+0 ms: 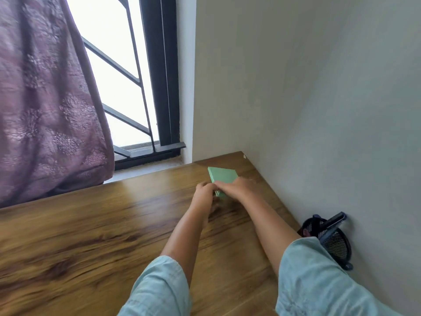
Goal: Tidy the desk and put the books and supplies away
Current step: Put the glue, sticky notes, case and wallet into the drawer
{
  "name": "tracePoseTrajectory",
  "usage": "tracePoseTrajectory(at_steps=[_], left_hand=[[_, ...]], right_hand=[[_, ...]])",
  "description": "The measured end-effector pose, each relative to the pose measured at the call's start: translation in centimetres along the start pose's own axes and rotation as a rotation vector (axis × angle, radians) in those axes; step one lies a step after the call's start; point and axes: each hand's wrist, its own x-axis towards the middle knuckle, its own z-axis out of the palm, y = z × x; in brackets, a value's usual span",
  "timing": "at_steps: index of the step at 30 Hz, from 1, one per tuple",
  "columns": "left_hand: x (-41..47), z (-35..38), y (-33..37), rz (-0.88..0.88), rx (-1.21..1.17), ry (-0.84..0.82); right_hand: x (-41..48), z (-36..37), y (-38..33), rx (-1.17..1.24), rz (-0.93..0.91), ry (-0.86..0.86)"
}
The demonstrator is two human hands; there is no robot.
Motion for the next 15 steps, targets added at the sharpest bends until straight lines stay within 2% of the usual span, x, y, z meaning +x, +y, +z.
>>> tracePoseTrajectory(at_steps=[3, 5, 8, 9, 13, 15], left_hand=[[-2.6, -0.8, -0.5, -0.011, -0.282, -0.145], [-3.8, -1.1, -1.2, -0.015, -0.389, -0.136], [-4.6, -1.7, -2.3, -0.016, -0.308, -0.005], [-4.7, -2.0, -2.6, -0.005, -0.268, 0.012], [-6.1, -2.9, -3.4, 0.030, -0.226, 0.101], [-6.8, -3.2, -3.8, 0.040, -0.199, 0.160]], right_hand=[[-2.2, -0.6, -0.1, 0.040, -0.077, -0.007], [-3.9, -0.5, 0.0, -0.024, -0.160, -0.050], [-6.0, -0.1, 1.5, -0.095, -0.243, -0.175], [-6.6, -0.2, 2.3, -0.093, -0.254, -0.153], [-8.2, 0.0, 5.5, -0.124, -0.181, 0.118], [-8.7, 0.6, 6.5, -0.161, -0.134, 0.102]])
